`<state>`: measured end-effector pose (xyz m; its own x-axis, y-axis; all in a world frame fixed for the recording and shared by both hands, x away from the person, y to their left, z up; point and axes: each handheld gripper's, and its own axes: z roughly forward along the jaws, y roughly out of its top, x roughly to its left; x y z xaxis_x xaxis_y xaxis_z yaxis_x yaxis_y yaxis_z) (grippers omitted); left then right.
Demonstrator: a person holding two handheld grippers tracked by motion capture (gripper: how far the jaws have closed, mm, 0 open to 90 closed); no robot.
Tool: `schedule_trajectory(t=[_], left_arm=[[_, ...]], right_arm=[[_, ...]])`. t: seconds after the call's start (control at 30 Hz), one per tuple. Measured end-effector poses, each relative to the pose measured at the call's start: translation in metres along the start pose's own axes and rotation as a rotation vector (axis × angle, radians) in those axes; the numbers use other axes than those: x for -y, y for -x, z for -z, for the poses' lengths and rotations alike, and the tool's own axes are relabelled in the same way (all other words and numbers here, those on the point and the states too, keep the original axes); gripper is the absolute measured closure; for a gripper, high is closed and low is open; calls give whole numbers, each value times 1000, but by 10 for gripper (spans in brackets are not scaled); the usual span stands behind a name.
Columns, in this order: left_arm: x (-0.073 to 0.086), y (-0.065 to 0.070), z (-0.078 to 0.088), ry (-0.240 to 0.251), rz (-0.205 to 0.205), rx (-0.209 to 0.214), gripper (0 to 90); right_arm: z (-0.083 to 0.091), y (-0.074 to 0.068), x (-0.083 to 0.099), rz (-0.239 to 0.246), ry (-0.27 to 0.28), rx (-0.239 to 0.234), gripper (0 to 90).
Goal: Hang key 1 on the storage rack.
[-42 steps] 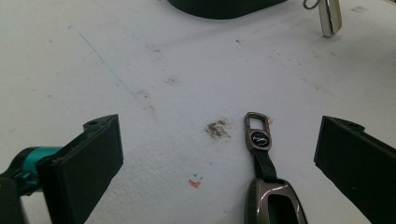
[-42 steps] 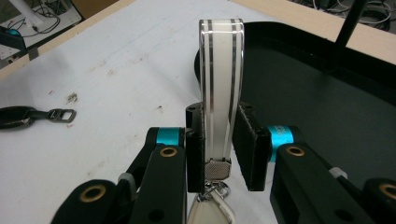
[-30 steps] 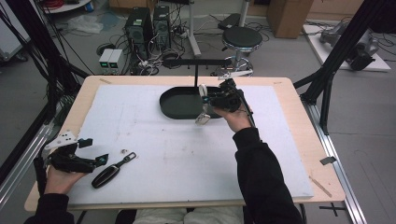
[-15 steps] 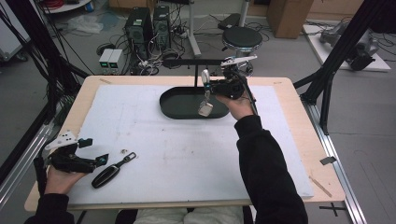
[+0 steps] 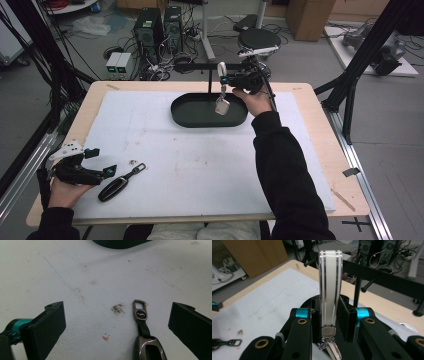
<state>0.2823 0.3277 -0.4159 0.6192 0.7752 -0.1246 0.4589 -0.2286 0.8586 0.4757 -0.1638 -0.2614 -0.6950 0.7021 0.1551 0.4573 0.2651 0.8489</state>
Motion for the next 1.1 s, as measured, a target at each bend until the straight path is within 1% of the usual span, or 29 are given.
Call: schedule_trajectory(t=[0.03, 0.17, 0.23, 0.37, 0.43, 0.47, 0.5, 0.57, 0.63, 0.67, 0.7, 0.83, 0.93, 0.97, 1.03, 1.1], left_arm=[[0, 0, 0, 0, 0, 0, 17], [0, 0, -1, 0, 4, 0, 17], [0, -1, 0, 7, 7, 1, 17], [0, -2, -1, 6, 6, 0, 17], [0, -2, -1, 10, 9, -1, 17], [0, -3, -1, 15, 11, 2, 17], [-1, -3, -1, 18, 13, 5, 17], [-1, -2, -2, 17, 11, 6, 17], [-1, -2, -3, 16, 9, 9, 17], [-1, 0, -4, 14, 7, 10, 17], [-1, 0, -5, 12, 4, 11, 17], [-1, 0, -5, 12, 4, 12, 17], [-1, -1, -6, 11, 5, 13, 17], [-1, -1, -6, 12, 7, 13, 17], [-1, -1, -7, 5, 4, 14, 17], [-1, -1, -7, 5, 4, 13, 17]], right_arm=[[0, 0, -2, 8, 2, 8, 752], [1, 2, -8, 12, 0, 17, 752], [0, 4, -16, 26, -6, 32, 752], [1, 8, -25, 24, 4, 35, 752], [1, 8, -28, 26, -3, 38, 752], [2, 9, -35, 47, 10, 49, 752], [2, 9, -37, 40, 14, 46, 752], [1, 12, -42, 30, 19, 56, 752], [0, 14, -44, 30, 20, 60, 752], [-3, 16, -48, 30, 18, 57, 752], [-4, 17, -50, 31, 19, 66, 752], [-11, 21, -53, 13, 11, 72, 752], [-16, 23, -54, 20, 15, 55, 752], [-18, 23, -55, 24, 11, 57, 751], [-22, 24, -57, 26, 6, 75, 751], [-25, 26, -58, 14, 25, 86, 751]])
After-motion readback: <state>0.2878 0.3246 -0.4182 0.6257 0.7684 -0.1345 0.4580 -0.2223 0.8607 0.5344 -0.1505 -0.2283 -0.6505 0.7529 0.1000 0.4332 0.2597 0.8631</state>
